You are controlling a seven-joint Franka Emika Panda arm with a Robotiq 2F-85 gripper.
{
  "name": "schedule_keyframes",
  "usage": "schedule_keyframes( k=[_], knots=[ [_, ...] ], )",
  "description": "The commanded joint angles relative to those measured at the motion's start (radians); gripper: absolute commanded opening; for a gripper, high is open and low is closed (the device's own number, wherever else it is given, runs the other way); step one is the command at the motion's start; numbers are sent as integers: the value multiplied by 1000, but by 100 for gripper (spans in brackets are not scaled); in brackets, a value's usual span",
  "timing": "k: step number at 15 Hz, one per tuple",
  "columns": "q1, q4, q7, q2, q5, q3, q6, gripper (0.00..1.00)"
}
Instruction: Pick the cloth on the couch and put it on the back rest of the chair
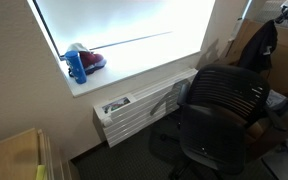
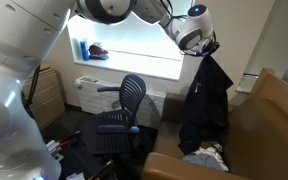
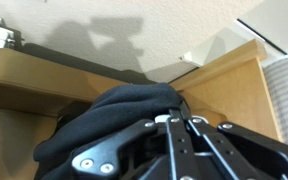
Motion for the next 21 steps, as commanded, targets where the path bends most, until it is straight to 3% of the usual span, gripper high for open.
schedule_keyframes(
  k=[1,3,4,8,12,13,17,21],
  knots=[
    [-38,-236,-211,-229,86,80,-121,1],
    [-19,-325,-286,-328,123,58,-233,1],
    [13,-370,-279,-370,115,13,-240,1],
    [79,-574,-213,-535,-40,-142,-389,1],
    [95,-581,-90,-359,-241,-249,-355,1],
    [89,-591,-155,-445,-178,-224,-394,3],
    [95,-590,-121,-335,-213,-255,-353,1],
    [138,-657,-145,-429,-192,-224,-162,1]
  ],
)
